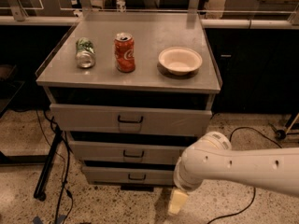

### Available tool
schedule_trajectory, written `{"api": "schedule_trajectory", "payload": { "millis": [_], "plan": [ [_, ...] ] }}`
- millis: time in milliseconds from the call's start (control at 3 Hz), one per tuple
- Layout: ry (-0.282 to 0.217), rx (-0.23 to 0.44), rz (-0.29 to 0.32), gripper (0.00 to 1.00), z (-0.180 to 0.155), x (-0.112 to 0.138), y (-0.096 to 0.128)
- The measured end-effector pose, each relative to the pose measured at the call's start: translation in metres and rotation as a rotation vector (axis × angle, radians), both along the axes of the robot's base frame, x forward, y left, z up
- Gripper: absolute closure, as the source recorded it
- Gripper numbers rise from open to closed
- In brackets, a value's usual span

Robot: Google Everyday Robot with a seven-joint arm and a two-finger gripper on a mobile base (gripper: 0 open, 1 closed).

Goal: Open middle drawer

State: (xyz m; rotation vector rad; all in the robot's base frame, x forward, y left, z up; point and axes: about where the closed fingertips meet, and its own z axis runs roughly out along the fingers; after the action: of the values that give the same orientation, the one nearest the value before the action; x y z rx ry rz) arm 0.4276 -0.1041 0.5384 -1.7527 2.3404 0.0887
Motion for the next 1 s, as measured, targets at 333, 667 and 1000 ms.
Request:
{"api": "schedule_trajectory", "payload": {
  "millis": [333, 667, 1000],
  "plan": [
    [0.001, 0.041, -0.003, 0.0, -0.0159, 0.0248, 0.019],
    [0.003, 0.049, -0.004, 0.0, -0.0192, 0.0287, 0.0224],
    [-0.018, 0.06, -0.014, 0.0, -0.0256, 0.0291, 0.0245]
  ]
}}
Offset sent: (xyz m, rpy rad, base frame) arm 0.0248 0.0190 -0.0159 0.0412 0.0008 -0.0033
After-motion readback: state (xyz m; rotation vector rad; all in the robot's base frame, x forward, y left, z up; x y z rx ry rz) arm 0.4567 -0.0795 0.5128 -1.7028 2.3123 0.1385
